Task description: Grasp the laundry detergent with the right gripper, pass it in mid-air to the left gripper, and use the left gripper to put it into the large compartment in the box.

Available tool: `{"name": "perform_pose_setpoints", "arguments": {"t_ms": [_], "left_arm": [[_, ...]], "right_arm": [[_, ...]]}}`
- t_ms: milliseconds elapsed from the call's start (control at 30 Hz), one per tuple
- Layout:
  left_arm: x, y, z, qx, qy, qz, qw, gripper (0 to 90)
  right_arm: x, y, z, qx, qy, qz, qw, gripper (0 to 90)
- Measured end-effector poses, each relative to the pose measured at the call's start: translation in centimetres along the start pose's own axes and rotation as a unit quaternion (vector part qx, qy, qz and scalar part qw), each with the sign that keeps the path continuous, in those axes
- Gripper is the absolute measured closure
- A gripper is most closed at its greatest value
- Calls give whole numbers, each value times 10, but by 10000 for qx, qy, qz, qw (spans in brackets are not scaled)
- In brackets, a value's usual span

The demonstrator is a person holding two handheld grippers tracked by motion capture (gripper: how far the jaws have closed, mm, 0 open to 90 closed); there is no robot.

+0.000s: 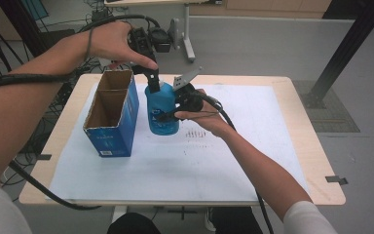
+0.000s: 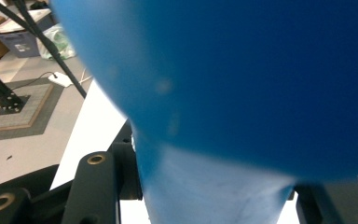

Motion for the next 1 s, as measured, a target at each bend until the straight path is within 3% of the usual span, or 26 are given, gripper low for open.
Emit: {"name": "perform_pose_setpoints", "arguments": {"t_ms": [333,467,733,1000], "left_arm": [[0,8,13,-184,-171,283,9993,51],[0,8,19,-146,-254,312,9991,50],[2,7,25,-326,-206,378,9985,49],[3,8,31,-358,-201,420,9983,49]], "right_arm": [[13,-8,1,195,190,-302,9992,442],[16,-10,-1,204,200,-348,9990,442],[19,-13,-3,234,274,-417,9985,442],[21,-14,-5,214,275,-430,9985,442]]}}
Point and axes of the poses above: each handheld gripper's, and its own axes: z roughly forward along the jaws, x roughly out of its top, y roughly to its right, the point moved 1 cm from there along z, roughly forward along the jaws, and after that the axes turned 12 degrees about -z, right-handed, at the moved point
